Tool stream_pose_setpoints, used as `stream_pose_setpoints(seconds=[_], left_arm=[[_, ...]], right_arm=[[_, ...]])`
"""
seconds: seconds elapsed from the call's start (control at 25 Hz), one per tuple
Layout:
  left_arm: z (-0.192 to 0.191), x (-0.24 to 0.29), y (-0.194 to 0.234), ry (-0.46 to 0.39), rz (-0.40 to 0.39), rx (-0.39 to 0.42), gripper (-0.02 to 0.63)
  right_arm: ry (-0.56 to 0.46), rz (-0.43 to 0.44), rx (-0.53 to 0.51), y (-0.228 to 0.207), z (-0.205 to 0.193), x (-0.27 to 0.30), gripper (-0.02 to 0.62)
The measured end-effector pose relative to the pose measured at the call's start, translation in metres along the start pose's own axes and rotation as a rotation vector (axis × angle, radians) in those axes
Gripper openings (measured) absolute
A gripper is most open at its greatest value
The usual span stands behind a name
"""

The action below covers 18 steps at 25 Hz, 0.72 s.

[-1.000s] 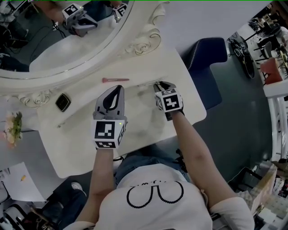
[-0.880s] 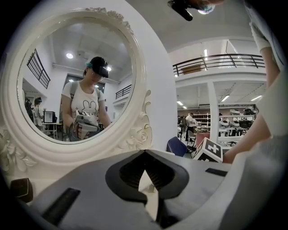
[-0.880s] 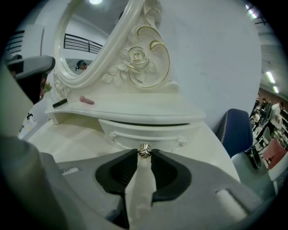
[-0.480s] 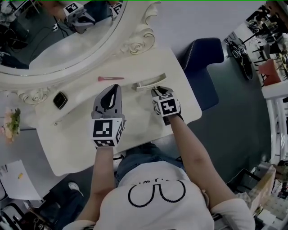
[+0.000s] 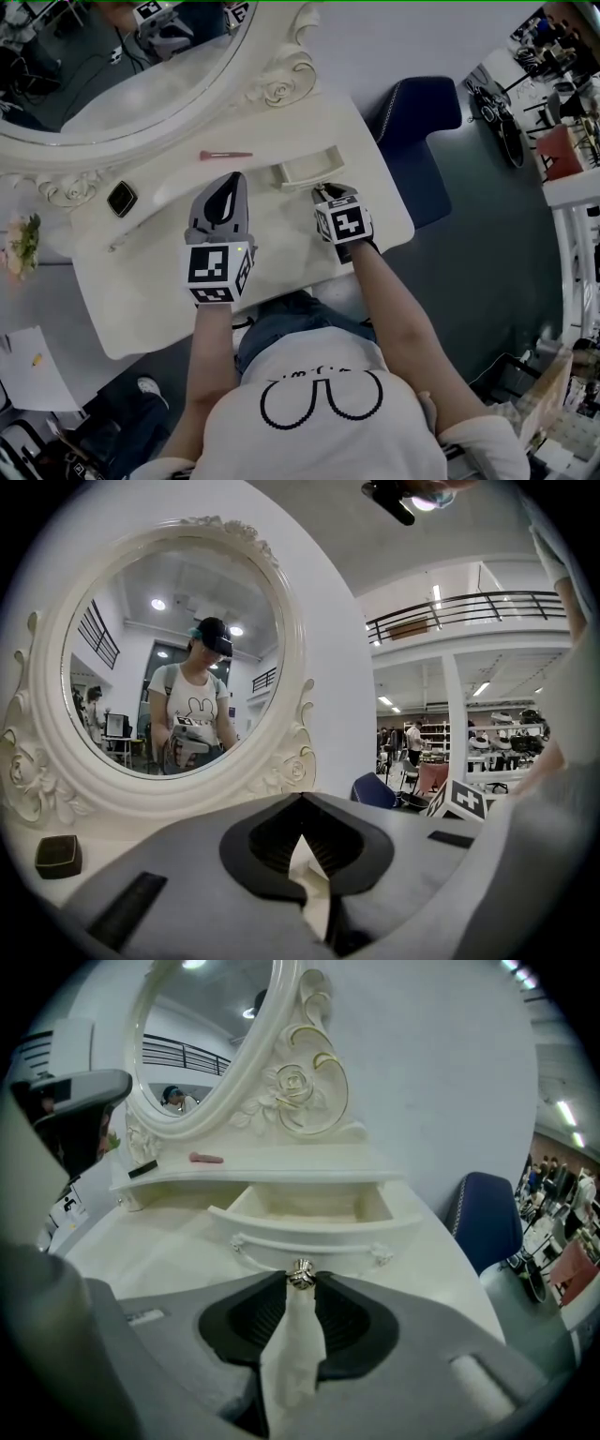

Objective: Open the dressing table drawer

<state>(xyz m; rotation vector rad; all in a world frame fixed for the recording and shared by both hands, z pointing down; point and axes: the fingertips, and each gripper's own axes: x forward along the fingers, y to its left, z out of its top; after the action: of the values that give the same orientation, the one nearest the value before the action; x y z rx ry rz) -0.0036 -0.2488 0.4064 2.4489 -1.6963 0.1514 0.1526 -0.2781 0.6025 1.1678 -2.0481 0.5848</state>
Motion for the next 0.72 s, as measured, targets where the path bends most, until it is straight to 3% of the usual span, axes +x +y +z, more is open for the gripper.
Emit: stream_pose_setpoints(seconds=[0.48,0.72], left_arm=[[0.017,-0.006,-0.009,-0.028,-0.020,0.036,-0.002],[0.032,-0.004,-0.013,-0.049,-0.028,0.064,-0.002]], right_arm=[[0.031,0.000,-0.011,0.003,-0.006,-0.011,0.106],[-0.045,0.010,0.021,-0.002,0.014,-0.046,0.106]])
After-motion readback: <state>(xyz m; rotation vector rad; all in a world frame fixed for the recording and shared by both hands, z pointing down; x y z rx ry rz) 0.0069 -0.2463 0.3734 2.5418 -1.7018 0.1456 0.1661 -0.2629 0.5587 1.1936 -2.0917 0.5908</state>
